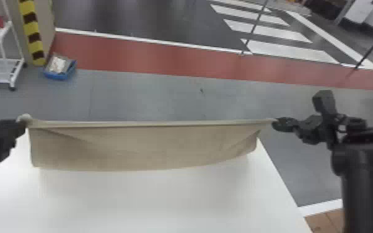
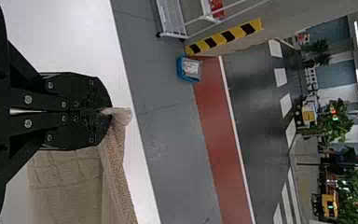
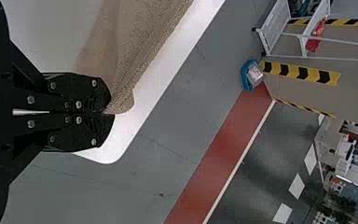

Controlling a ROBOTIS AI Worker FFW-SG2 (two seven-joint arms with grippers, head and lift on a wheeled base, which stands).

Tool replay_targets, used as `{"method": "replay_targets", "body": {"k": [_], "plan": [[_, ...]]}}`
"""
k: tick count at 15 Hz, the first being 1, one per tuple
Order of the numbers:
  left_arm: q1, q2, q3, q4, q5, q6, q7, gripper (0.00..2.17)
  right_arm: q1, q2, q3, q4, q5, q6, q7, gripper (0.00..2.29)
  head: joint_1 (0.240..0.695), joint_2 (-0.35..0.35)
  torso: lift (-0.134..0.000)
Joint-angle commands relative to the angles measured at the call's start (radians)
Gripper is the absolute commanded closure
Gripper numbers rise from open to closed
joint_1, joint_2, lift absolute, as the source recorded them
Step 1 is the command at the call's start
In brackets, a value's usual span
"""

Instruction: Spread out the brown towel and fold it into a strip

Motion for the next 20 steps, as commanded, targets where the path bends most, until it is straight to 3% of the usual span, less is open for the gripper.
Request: {"method": "replay_targets", "body": {"k": [1, 2, 6, 8, 10, 11, 13, 14, 17, 20], "plan": [[-0.172, -0.028, -0.009, 0.142, -0.006, -0.002, 0.001, 2.01, -0.116, 0.016, 0.034, 0.112, 0.021, -0.051, -0.041, 1.96, 0.695, -0.31, 0.0], [-0.227, -0.035, -0.015, 0.186, -0.009, -0.002, 0.003, 2.01, -0.162, 0.016, 0.037, 0.152, 0.027, -0.066, -0.067, 1.96, 0.695, -0.296, 0.0], [-0.353, -0.052, -0.03, 0.251, -0.009, -0.005, -0.011, 2.01, -0.314, 0.013, -0.016, 0.231, 0.022, -0.127, -0.125, 1.95, 0.608, -0.262, 0.0], [-0.343, -0.058, -0.023, 0.206, 0.017, 0.032, -0.036, 2.01, -0.341, -0.004, -0.046, 0.231, 0.013, -0.13, -0.1, 1.96, 0.543, -0.271, 0.0], [-0.202, -0.054, -0.006, 0.075, 0.024, 0.124, -0.074, 2.01, -0.228, -0.019, -0.047, 0.191, -0.055, -0.13, 0.007, 1.96, 0.522, -0.285, 0.0], [-0.11, -0.049, -0.004, 0.025, 0.017, 0.105, -0.082, 2.01, -0.101, -0.041, -0.046, 0.14, -0.111, -0.14, 0.033, 1.96, 0.529, -0.29, 0.0], [0.075, -0.026, -0.007, -0.031, 0.005, 0.001, -0.102, 2.01, 0.09, -0.053, -0.05, 0.116, -0.15, -0.259, 0.048, 1.96, 0.598, -0.305, 0.0], [0.144, -0.014, -0.012, -0.067, -0.001, -0.014, -0.099, 2.01, 0.156, -0.062, -0.055, 0.117, -0.162, -0.299, 0.053, 1.96, 0.687, -0.331, 0.0], [0.263, 0.011, -0.038, -0.094, -0.022, -0.036, -0.082, 2.01, 0.294, -0.07, -0.044, 0.12, -0.17, -0.376, 0.056, 1.96, 0.695, -0.35, 0.0], [0.319, 0.024, -0.05, -0.133, -0.059, -0.03, -0.063, 2.01, 0.314, -0.07, -0.032, 0.12, -0.17, -0.373, 0.084, 1.96, 0.695, -0.35, 0.0]]}}
